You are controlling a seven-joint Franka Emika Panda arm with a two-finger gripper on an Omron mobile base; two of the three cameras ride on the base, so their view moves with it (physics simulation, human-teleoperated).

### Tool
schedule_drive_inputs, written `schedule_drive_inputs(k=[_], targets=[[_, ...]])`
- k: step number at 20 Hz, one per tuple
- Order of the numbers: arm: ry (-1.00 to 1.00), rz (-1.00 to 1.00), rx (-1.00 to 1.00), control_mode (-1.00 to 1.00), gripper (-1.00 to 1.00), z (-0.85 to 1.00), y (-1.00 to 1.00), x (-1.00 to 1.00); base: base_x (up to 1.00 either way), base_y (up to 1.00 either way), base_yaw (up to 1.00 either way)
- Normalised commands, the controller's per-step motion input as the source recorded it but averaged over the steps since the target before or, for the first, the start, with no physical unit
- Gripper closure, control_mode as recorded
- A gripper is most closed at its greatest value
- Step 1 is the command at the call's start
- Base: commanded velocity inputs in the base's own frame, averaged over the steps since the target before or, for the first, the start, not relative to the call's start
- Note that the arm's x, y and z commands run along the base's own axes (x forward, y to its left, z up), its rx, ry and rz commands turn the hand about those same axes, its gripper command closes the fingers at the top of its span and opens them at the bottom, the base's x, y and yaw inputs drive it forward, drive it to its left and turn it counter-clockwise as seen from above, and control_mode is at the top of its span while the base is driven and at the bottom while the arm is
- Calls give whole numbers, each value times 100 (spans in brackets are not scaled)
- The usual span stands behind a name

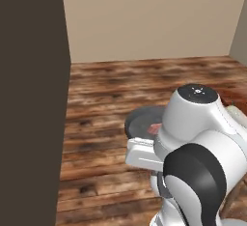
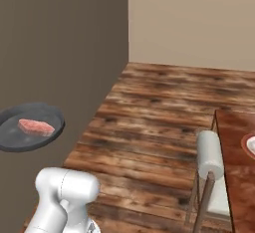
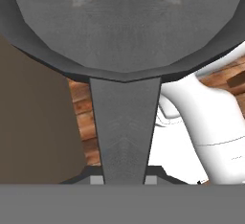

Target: Pick up the pan with the steak in it and place it on the dining table. Then place the steak on the plate.

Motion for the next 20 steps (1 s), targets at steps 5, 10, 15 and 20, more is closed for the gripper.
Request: schedule_drive_inputs(k=[5,10,15,20], targets=[[0,0,0,100,100,0,0,0,100,44,-9],[0,0,0,100,100,0,0,0,100,37,-8],[0,0,0,100,100,0,0,0,100,38,-8],[0,0,0,100,100,0,0,0,100,39,-8]])
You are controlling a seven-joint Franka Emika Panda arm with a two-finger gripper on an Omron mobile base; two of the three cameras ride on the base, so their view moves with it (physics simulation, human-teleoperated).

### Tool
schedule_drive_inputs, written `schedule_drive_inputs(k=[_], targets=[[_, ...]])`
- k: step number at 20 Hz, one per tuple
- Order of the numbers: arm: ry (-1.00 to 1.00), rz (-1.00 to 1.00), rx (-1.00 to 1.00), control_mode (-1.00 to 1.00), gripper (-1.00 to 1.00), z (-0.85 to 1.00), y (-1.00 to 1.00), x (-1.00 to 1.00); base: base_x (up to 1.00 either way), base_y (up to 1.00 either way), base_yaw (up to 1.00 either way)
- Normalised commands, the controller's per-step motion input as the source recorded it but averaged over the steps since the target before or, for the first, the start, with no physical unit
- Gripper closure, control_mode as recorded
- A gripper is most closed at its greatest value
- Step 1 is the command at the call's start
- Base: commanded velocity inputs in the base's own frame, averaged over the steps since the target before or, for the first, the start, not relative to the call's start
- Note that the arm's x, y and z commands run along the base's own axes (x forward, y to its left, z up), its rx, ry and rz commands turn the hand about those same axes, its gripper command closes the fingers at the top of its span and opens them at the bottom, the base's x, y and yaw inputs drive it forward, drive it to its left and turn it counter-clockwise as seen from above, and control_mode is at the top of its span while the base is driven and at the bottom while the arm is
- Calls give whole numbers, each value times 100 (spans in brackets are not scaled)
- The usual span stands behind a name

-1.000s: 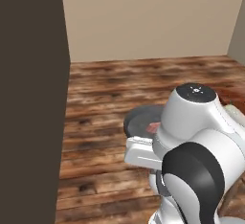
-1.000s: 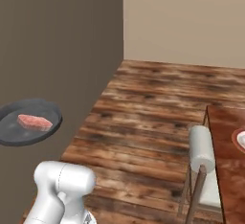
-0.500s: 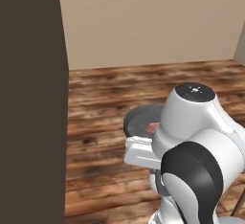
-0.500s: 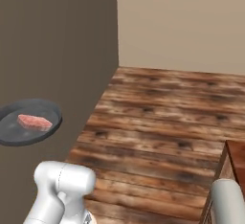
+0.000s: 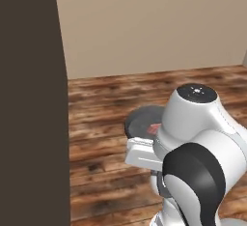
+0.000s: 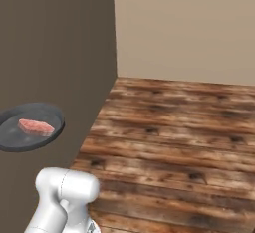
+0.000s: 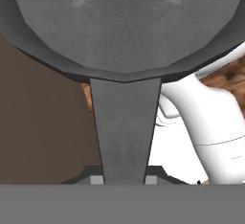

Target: Pick up the pan with the steak in it and place it on the dining table. Then place the steak on the plate.

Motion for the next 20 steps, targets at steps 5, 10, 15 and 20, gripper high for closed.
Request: schedule_drive_inputs(k=[5,10,15,20], targets=[[0,0,0,100,100,0,0,0,100,37,-8],[0,0,0,100,100,0,0,0,100,30,-11],[0,0,0,100,100,0,0,0,87,17,-24],[0,0,0,100,100,0,0,0,27,7,-45]])
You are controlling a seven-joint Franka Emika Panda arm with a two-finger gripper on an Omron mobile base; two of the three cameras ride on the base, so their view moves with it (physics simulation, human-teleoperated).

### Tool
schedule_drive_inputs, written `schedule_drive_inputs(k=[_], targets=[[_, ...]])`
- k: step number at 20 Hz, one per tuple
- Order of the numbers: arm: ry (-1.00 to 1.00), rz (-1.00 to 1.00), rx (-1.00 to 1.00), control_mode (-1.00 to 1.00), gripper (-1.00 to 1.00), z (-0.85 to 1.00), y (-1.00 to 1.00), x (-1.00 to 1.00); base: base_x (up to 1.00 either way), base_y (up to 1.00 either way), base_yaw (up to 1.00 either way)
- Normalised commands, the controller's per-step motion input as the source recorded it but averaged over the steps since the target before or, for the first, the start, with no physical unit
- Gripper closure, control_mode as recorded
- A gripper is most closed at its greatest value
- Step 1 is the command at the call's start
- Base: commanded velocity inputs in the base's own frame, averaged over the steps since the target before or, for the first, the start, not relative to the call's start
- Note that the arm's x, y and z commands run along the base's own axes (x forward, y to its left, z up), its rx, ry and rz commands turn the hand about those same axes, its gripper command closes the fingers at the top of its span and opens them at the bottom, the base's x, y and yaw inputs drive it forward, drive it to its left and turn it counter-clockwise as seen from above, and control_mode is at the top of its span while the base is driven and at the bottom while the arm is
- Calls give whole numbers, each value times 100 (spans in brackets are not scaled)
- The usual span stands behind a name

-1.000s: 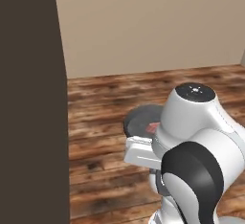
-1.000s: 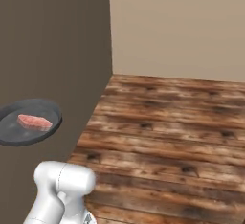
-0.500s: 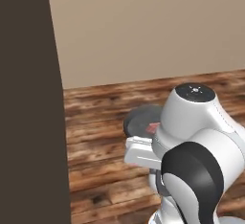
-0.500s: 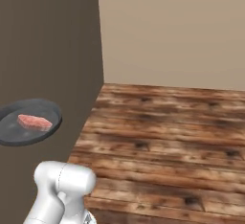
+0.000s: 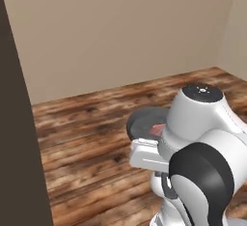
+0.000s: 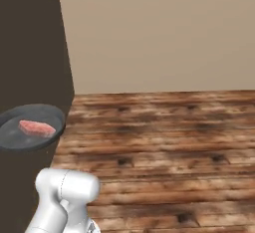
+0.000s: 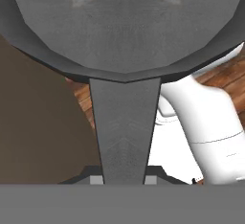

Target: Pick up the pan with the steak in it and place it on the dining table. Then place the steak on the plate.

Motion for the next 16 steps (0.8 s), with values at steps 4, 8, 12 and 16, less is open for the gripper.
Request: schedule_drive_inputs(k=[4,8,12,16], targets=[[0,0,0,100,100,0,0,0,0,0,-50],[0,0,0,100,100,0,0,0,0,0,-50],[0,0,0,100,100,0,0,0,0,0,-50],[0,0,0,100,100,0,0,0,0,0,-50]])
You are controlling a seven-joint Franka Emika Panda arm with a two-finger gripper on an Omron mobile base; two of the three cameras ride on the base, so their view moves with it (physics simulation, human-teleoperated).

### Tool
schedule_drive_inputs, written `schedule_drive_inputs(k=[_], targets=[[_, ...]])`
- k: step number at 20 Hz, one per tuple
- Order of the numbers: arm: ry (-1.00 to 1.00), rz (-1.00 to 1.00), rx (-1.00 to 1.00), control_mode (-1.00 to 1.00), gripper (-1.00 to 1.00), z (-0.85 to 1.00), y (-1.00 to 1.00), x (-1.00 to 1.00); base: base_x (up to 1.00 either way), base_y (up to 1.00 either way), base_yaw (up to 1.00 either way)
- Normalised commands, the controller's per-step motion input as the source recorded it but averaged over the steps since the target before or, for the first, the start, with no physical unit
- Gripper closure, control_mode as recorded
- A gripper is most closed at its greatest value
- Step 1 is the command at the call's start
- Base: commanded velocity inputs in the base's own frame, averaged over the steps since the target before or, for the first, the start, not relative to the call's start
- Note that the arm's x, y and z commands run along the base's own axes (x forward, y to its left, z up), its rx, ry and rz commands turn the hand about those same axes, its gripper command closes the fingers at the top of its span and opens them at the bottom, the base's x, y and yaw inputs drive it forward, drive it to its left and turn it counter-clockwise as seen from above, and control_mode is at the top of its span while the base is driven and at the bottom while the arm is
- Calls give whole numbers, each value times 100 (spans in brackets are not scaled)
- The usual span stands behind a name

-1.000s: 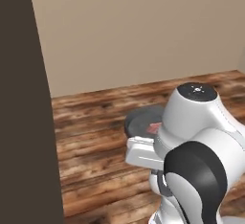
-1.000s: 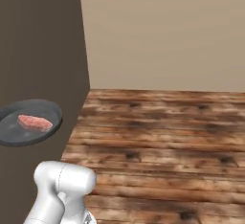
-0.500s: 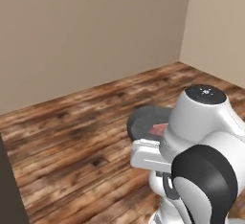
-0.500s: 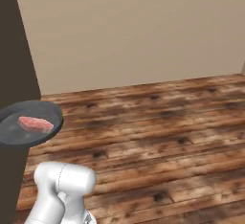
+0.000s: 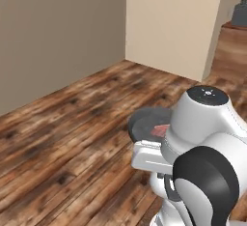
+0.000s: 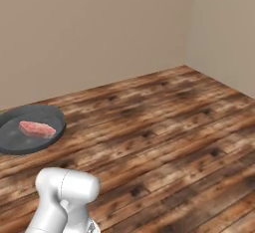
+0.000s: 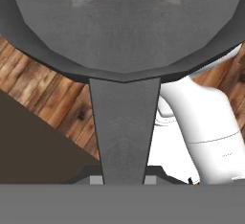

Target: Pick up the pan with the steak in it and place it on the dining table. Then place the steak on the plate.

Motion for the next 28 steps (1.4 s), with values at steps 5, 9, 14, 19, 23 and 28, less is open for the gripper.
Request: schedule_drive_inputs(k=[5,9,14,19,23,28], targets=[[0,0,0,100,100,0,0,0,0,0,-50],[0,0,0,100,100,0,0,0,0,0,-50],[0,0,0,100,100,0,0,0,0,0,-50],[0,0,0,100,100,0,0,0,0,0,-50],[0,0,0,100,100,0,0,0,0,-2,-50],[0,0,0,100,100,0,0,0,0,-16,-39]])
